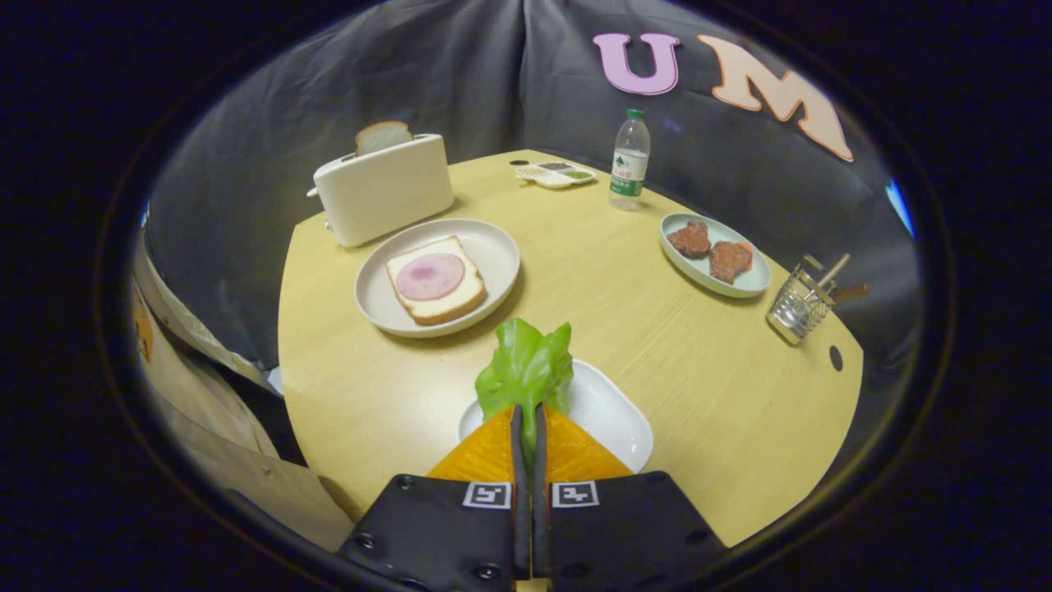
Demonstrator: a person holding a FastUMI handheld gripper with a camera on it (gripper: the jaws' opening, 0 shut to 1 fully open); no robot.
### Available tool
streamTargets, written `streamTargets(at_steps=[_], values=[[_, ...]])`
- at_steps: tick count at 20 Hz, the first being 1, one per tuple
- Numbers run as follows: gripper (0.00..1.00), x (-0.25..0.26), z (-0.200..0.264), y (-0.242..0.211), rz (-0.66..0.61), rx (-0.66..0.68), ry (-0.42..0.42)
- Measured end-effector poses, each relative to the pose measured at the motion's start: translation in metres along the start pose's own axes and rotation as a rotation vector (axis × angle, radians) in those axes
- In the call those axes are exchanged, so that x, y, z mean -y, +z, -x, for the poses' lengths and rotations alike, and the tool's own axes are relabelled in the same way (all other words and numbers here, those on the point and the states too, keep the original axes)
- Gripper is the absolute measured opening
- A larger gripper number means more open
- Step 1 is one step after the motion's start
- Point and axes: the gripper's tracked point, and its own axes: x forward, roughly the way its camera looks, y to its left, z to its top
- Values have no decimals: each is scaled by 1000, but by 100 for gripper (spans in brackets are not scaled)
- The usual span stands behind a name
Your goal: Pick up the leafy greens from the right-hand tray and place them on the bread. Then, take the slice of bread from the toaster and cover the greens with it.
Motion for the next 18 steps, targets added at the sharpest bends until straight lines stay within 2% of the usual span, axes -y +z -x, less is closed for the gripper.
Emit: streamTargets(at_steps=[6,10,18], values=[[4,-25,6,43,-26,65,-28],[4,-48,-8,74,-36,103,-10],[4,-98,-44,120,21,110,47]])
